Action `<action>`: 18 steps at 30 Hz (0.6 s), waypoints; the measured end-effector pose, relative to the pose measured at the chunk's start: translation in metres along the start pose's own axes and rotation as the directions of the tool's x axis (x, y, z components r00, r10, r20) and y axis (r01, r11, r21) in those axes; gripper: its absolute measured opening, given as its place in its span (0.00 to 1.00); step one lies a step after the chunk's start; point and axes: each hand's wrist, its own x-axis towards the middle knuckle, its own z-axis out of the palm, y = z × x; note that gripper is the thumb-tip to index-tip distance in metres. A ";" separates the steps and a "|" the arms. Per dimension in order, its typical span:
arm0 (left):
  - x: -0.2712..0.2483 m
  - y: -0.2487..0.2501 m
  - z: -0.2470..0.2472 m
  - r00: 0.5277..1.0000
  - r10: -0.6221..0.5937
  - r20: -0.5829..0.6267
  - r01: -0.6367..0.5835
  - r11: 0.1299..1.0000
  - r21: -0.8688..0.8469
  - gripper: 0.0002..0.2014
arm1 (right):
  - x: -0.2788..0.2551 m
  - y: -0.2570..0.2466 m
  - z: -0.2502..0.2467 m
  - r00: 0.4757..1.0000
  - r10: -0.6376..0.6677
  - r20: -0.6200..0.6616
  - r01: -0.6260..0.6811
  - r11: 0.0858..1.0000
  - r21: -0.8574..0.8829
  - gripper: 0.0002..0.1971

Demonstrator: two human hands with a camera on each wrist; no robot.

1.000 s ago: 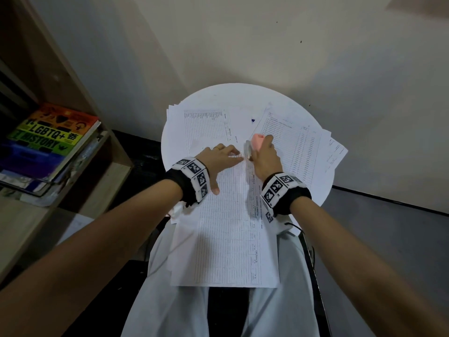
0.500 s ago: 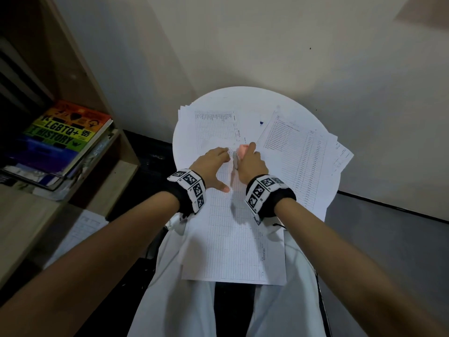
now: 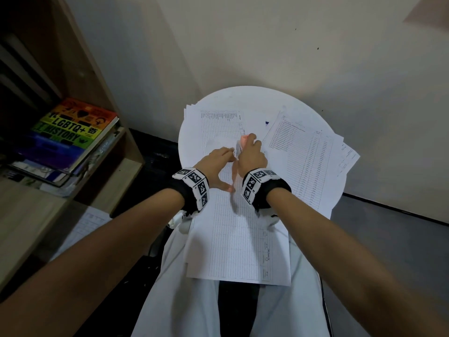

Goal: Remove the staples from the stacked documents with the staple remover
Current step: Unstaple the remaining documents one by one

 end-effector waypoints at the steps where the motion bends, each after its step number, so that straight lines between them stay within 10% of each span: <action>1: 0.000 0.000 -0.001 1.000 -0.003 0.005 0.003 1.000 0.004 0.47 | 0.002 0.001 -0.001 0.999 -0.039 -0.008 0.039 0.998 -0.046 0.34; 18: 0.017 0.004 -0.013 0.990 -0.084 0.116 0.047 0.956 0.289 0.48 | 0.014 -0.002 -0.013 0.993 -0.055 -0.101 0.073 0.979 0.190 0.21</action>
